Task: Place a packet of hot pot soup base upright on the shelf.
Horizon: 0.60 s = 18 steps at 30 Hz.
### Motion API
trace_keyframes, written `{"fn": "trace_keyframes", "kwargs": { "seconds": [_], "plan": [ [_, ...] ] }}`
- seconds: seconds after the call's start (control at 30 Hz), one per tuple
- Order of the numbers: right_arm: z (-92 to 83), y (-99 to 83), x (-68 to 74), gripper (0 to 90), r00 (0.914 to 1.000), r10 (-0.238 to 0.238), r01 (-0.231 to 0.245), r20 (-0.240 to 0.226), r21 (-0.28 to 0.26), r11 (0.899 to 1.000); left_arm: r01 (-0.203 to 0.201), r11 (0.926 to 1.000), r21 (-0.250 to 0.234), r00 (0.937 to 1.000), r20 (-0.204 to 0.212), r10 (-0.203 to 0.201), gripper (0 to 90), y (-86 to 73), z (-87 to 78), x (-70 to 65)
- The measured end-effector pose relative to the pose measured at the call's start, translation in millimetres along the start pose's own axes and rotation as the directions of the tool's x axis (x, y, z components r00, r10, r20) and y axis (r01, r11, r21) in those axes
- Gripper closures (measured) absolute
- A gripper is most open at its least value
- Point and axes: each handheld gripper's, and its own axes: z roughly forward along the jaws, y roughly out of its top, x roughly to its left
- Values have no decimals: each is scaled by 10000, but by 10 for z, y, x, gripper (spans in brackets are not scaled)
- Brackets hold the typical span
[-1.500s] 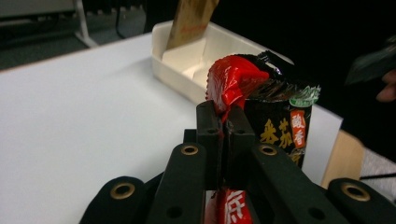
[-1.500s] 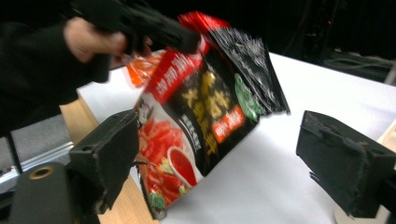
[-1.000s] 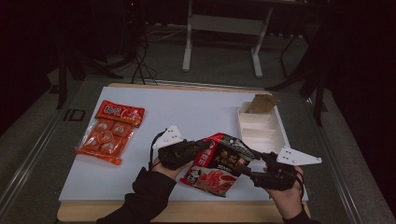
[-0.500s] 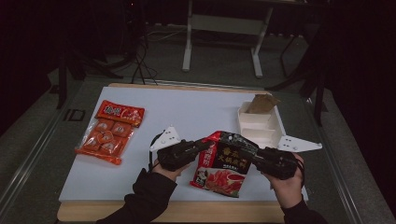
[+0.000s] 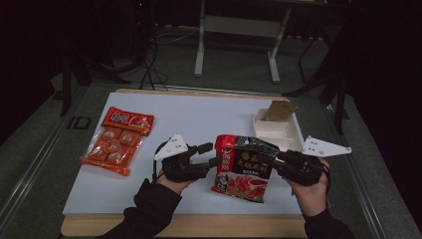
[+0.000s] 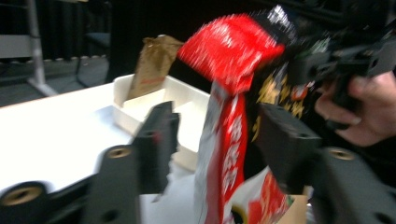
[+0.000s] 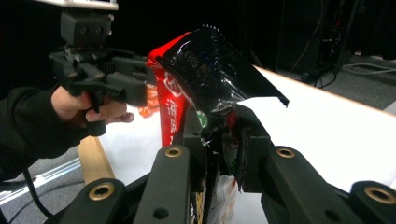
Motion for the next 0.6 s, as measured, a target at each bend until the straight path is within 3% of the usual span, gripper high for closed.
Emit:
{"fn": "trace_keyframes", "kwargs": {
  "seconds": [0.07,0.13,0.2,0.33,0.37,0.4,0.47,0.6],
  "plan": [
    [-23,37,-16,775,10000,-40,40,52,-111,9999,135,9998,132,9999,-105,-133,321,-14,-35,7],
    [-47,72,-33,775,9999,-66,68,103,-205,9998,118,9995,304,9999,55,-120,218,-53,-78,25],
    [-69,102,-58,774,9999,-19,23,126,-303,9995,79,9990,433,9999,-91,-75,165,-75,-100,29],
    [-115,165,-130,773,9999,66,-60,125,-434,9990,86,9939,1099,9975,-701,-9,50,-206,-211,59],
    [-123,176,-139,773,9998,73,-66,165,-442,9990,269,9928,1170,9958,-903,-163,22,-247,-242,70],
    [-131,193,-153,773,9997,76,-66,221,-449,9990,354,9922,1192,9959,-865,-251,20,-274,-264,84],
    [-139,212,-174,772,9995,90,-75,288,-488,9988,369,9912,1273,9921,-1235,-211,19,-341,-317,98],
    [-138,247,-217,773,9992,120,-98,391,-552,9984,441,9890,1412,9901,-1382,-244,17,-467,-394,124]
  ]
}}
